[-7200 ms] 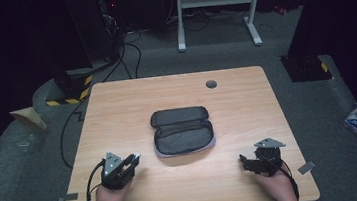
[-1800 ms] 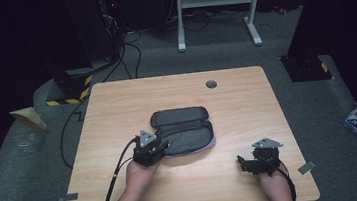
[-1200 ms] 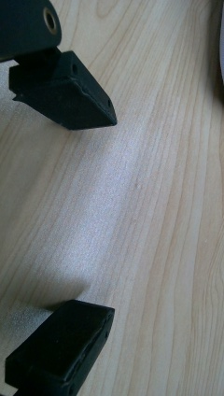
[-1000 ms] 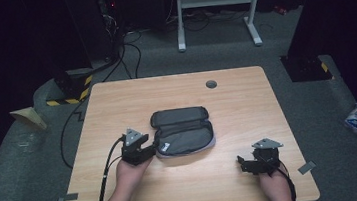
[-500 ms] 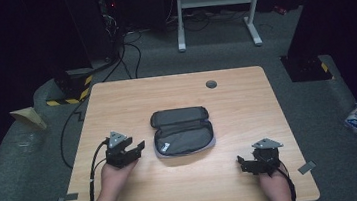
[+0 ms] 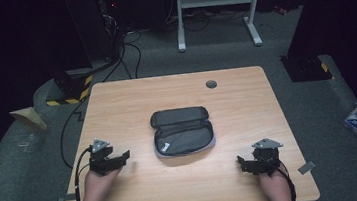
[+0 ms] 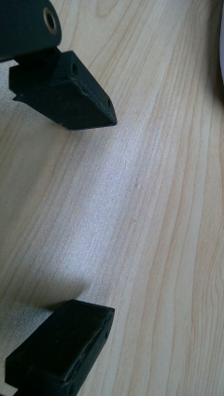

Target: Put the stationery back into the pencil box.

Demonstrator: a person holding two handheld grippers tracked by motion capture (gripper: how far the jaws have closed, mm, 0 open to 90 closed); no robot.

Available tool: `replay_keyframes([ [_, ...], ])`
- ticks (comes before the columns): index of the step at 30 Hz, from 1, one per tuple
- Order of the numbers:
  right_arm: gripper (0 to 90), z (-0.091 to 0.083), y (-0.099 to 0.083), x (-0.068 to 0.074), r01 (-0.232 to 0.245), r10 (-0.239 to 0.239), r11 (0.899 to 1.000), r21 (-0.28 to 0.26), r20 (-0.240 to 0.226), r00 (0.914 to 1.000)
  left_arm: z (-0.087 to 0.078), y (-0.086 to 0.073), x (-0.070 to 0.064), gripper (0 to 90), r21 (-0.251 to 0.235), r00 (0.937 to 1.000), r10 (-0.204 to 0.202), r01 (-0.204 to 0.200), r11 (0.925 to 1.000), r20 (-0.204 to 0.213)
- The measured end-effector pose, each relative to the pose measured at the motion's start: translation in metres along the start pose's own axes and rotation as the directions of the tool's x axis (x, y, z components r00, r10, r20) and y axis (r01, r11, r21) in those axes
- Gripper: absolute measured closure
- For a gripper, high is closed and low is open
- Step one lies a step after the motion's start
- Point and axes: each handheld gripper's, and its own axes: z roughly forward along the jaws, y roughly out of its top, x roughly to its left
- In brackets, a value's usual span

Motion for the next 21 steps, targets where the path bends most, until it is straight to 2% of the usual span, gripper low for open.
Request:
replay_keyframes([
  [3,8.3,0.0,0.0,0.0,0.0,0.0,1.0,0.001,0.0,1.0,-0.001,-0.01,0.004,12.9,0.039,0.998,0.042,-0.04,0.9984,-0.047],
  [7,8.3,0.0,0.0,0.0,0.0,0.0,1.0,0.001,0.0,1.0,-0.004,-0.023,0.009,3.6,0.111,0.9953,0.08,-0.074,0.9911,-0.053],
  [9,8.3,0.0,0.0,0.0,0.0,0.0,1.0,0.001,0.001,1.0,-0.008,-0.029,0.011,0.4,0.097,0.995,0.087,-0.082,0.9919,-0.049],
  [11,8.3,0.0,0.0,0.0,0.0,0.0,1.0,0.0,0.0,1.0,-0.011,-0.034,0.014,0.9,0.059,0.9975,0.061,-0.059,0.9965,-0.037],
  [14,8.3,0.0,0.0,0.0,0.0,0.0,1.0,0.0,0.0,1.0,-0.009,-0.035,0.008,0.5,0.059,0.9953,0.07,-0.066,0.9961,-0.068],
  [17,8.3,0.0,0.0,0.0,0.0,0.0,1.0,0.0,0.0,1.0,-0.01,-0.036,0.002,1.2,0.058,0.9947,0.08,-0.076,0.9954,-0.065],
  [21,8.3,0.0,0.0,0.0,0.0,0.0,1.0,0.0,0.0,1.0,-0.01,-0.037,0.002,1.8,0.055,0.9952,0.074,-0.071,0.996,-0.063],
])
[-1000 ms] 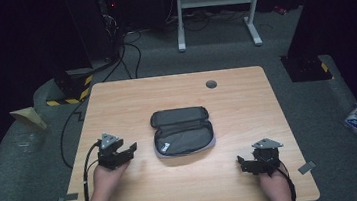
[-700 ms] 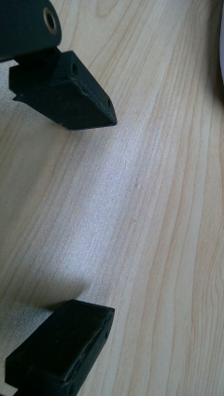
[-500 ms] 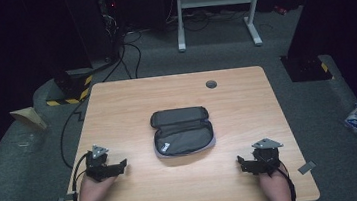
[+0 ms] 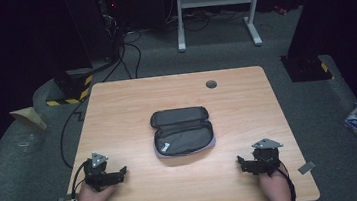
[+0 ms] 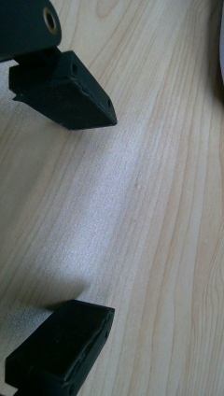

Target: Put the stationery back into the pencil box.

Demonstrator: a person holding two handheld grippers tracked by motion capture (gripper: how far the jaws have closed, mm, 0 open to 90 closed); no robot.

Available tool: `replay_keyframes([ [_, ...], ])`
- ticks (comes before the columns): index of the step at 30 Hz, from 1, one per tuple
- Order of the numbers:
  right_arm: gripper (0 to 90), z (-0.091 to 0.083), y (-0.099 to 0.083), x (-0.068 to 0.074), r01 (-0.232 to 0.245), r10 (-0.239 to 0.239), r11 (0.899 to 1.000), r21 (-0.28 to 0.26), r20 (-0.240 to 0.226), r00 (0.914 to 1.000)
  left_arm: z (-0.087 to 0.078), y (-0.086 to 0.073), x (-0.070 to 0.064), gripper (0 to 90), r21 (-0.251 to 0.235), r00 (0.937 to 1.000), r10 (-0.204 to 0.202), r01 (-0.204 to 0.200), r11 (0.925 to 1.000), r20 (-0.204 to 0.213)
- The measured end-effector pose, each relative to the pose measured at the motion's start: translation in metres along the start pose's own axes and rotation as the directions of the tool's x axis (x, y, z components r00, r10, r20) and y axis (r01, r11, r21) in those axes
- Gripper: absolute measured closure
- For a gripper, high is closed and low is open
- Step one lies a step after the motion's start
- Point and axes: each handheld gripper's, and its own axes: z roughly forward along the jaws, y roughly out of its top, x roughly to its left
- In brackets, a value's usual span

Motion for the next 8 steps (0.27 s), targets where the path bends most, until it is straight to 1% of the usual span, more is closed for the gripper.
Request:
replay_keyframes([
  [8,8.3,0.0,0.0,0.0,0.0,0.0,1.0,0.0,0.0,1.0,-0.0002,0.0,0.0004,2.5,-0.001,1.0,0.003,-0.003,1.0,-0.001],
])
